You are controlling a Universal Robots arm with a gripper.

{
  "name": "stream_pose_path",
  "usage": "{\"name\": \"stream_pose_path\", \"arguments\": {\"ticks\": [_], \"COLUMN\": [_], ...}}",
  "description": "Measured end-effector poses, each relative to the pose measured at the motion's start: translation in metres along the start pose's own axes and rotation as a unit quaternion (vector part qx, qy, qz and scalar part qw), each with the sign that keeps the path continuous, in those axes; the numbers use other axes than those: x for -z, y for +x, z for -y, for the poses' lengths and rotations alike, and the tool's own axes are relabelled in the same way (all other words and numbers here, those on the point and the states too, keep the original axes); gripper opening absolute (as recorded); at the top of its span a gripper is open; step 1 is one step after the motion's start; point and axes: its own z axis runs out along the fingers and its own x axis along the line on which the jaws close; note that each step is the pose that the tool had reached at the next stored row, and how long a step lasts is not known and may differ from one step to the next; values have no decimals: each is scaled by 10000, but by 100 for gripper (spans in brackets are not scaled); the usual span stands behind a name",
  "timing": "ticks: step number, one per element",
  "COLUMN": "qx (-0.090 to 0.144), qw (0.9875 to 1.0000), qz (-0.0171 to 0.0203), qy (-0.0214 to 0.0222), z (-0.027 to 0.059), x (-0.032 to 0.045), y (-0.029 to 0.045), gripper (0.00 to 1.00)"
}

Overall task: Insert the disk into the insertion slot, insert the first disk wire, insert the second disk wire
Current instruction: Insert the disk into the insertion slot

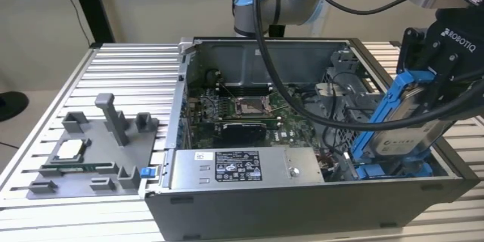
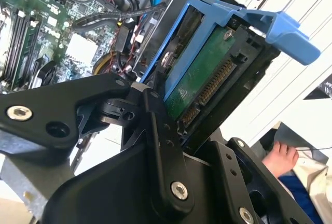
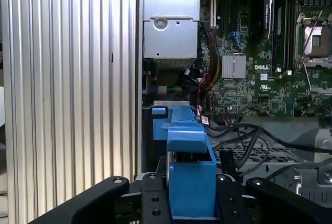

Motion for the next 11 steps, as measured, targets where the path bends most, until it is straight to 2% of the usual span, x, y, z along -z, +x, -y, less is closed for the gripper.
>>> {"name": "stream_pose_path", "arguments": {"ticks": [6,11], "qx": [-5,-7], "qw": [10000,10000], "qz": [-1,-1], "qy": [0,0], "z": [77,66], "x": [-26,-36], "y": [-20,-39], "gripper": [0,0]}}
